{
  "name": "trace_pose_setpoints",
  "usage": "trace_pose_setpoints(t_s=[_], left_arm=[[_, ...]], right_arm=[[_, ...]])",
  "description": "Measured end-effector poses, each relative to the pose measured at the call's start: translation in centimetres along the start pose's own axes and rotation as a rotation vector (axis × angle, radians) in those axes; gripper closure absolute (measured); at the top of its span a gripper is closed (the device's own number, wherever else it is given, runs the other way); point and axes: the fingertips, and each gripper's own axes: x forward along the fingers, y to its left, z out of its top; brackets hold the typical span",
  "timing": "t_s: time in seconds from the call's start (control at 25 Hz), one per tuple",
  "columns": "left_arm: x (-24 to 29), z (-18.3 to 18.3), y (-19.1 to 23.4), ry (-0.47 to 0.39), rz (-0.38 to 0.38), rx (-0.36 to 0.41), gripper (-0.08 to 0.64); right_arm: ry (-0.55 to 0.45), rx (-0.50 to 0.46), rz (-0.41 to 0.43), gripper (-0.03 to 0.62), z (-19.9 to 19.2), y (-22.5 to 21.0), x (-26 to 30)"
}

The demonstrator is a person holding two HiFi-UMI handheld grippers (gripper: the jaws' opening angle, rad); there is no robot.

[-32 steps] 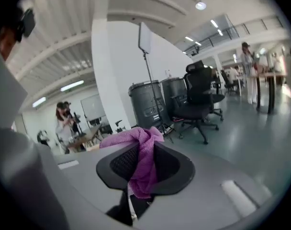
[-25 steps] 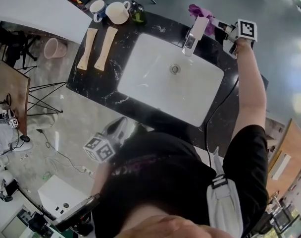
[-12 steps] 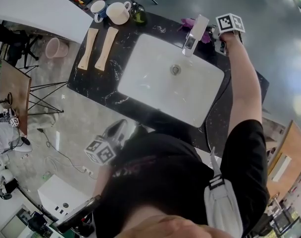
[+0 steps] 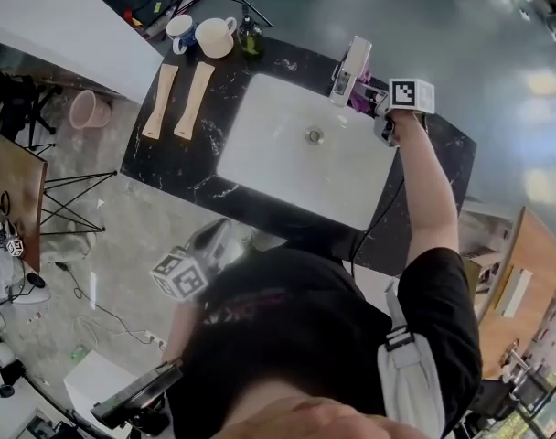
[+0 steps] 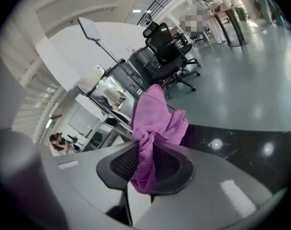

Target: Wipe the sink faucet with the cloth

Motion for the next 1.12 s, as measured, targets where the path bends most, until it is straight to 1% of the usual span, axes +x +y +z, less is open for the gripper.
trace_pose_setpoints(t_s=[0.08, 0.16, 0.24, 0.32, 0.4, 0.52, 0.6, 0.64, 0.68, 0.72, 0.76, 0.8, 0.84, 0.92, 0.96, 1.0, 1.04, 1.12], left_arm=[[-0.4, 0.1, 0.0, 0.003, -0.002, 0.010, 0.561], [-1.0, 0.2, 0.5, -0.001, 0.005, 0.008, 0.561], [-1.7, 0.4, 1.1, -0.013, 0.013, -0.003, 0.561], [-2.1, 0.6, 1.4, -0.032, 0.012, -0.015, 0.561], [-2.3, 0.9, 1.3, -0.045, 0.004, -0.013, 0.561], [-2.2, 1.4, 1.2, -0.056, -0.016, -0.002, 0.561], [-2.3, 1.7, 1.4, -0.071, -0.026, -0.009, 0.561], [-2.4, 1.9, 1.5, -0.079, -0.030, -0.016, 0.561], [-2.4, 2.0, 1.5, -0.086, -0.036, -0.021, 0.561], [-2.3, 2.1, 1.5, -0.092, -0.042, -0.026, 0.561], [-2.3, 2.1, 1.4, -0.098, -0.049, -0.030, 0.561], [-2.3, 2.2, 1.4, -0.104, -0.055, -0.036, 0.561], [-2.4, 2.2, 1.4, -0.111, -0.059, -0.042, 0.561], [-2.7, 2.1, 1.7, -0.126, -0.058, -0.057, 0.561], [-2.8, 2.1, 2.0, -0.134, -0.055, -0.066, 0.561], [-3.0, 2.0, 2.2, -0.144, -0.051, -0.075, 0.561], [-3.2, 1.8, 2.5, -0.154, -0.046, -0.086, 0.561], [-3.7, 1.5, 3.0, -0.175, -0.031, -0.114, 0.561]], right_arm=[[0.044, -0.076, -0.062, 0.503, 0.1, -0.9, 1.9], [0.080, -0.132, -0.101, 0.503, 0.4, -1.6, 2.5], [0.102, -0.154, -0.121, 0.502, 0.5, -1.7, 2.5], [0.088, -0.170, -0.127, 0.503, 0.7, -1.6, 2.1], [0.004, -0.161, -0.093, 0.503, 1.9, -0.9, 0.8], [-0.188, -0.097, 0.039, 0.505, 5.5, 2.5, -3.6], [-0.294, -0.051, 0.122, 0.505, 7.9, 4.9, -6.3], [-0.332, -0.039, 0.140, 0.505, 9.1, 5.9, -7.6], [-0.351, -0.040, 0.138, 0.505, 10.0, 6.8, -8.5], [-0.338, -0.064, 0.119, 0.505, 10.7, 7.9, -9.1], [-0.291, -0.123, 0.091, 0.505, 11.0, 9.1, -9.0], [-0.214, -0.226, 0.057, 0.505, 11.1, 10.4, -8.3], [-0.117, -0.373, 0.009, 0.503, 11.0, 11.4, -7.2], [0.118, -0.720, -0.140, 0.503, 10.5, 12.3, -4.7], [0.243, -0.879, -0.216, 0.503, 10.1, 12.6, -3.5], [0.367, -1.017, -0.276, 0.503, 9.8, 12.9, -2.4], [0.493, -1.130, -0.318, 0.503, 9.4, 13.3, -1.4], [0.773, -1.297, -0.376, 0.503, 8.1, 13.5, 0.6]])
